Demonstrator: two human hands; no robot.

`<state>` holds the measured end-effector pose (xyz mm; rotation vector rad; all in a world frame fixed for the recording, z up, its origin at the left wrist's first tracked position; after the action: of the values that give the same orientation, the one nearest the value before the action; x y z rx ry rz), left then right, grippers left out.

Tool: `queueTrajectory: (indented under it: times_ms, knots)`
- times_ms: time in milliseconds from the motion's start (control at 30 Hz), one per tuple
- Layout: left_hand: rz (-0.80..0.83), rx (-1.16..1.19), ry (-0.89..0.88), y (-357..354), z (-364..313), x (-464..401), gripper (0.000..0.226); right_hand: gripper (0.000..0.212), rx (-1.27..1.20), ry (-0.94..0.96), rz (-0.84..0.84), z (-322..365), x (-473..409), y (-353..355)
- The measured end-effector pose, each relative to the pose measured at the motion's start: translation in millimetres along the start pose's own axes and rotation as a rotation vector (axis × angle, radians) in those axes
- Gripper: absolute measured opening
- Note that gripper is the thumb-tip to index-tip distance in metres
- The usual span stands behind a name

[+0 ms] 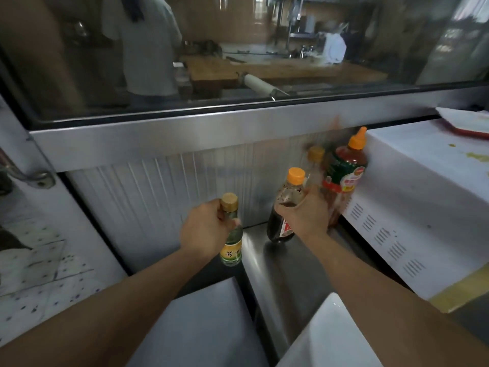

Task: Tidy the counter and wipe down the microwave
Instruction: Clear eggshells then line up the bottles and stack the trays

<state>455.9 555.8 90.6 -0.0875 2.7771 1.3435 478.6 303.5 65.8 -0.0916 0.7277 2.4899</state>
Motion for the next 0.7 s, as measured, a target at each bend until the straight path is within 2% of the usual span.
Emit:
queueTrajectory:
  times_ms: [200,533,633,700]
  knots:
    - [0.018,0.011,-0.022,-13,7,-13,0.014,0.058,-0.019,0.004,-0.011,-12,-6,-22]
    - [-0.012,0.004,-0.001,-20,12,-21,0.014,0.072,-0.120,0.033,0.044,-25,-1,-26]
    - [-0.011,0.017,-0.004,-22,11,-24,0.014,0.071,-0.044,-0.059,0.000,-52,8,-26]
    - [-0.004,0.032,-0.001,-25,11,-26,0.014,0.070,0.015,-0.182,0.048,-79,12,-37]
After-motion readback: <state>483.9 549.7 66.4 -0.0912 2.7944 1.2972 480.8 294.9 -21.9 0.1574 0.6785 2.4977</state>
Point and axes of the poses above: each hand's wrist, its own x-axis away from the middle knuckle, its own y-axis out of the back of the hand, z = x × y, the point moved 10 cm from there along -x, towards the middle knuckle, and after that the axes turned 9 degrees about -x, right-handed, at the moved point
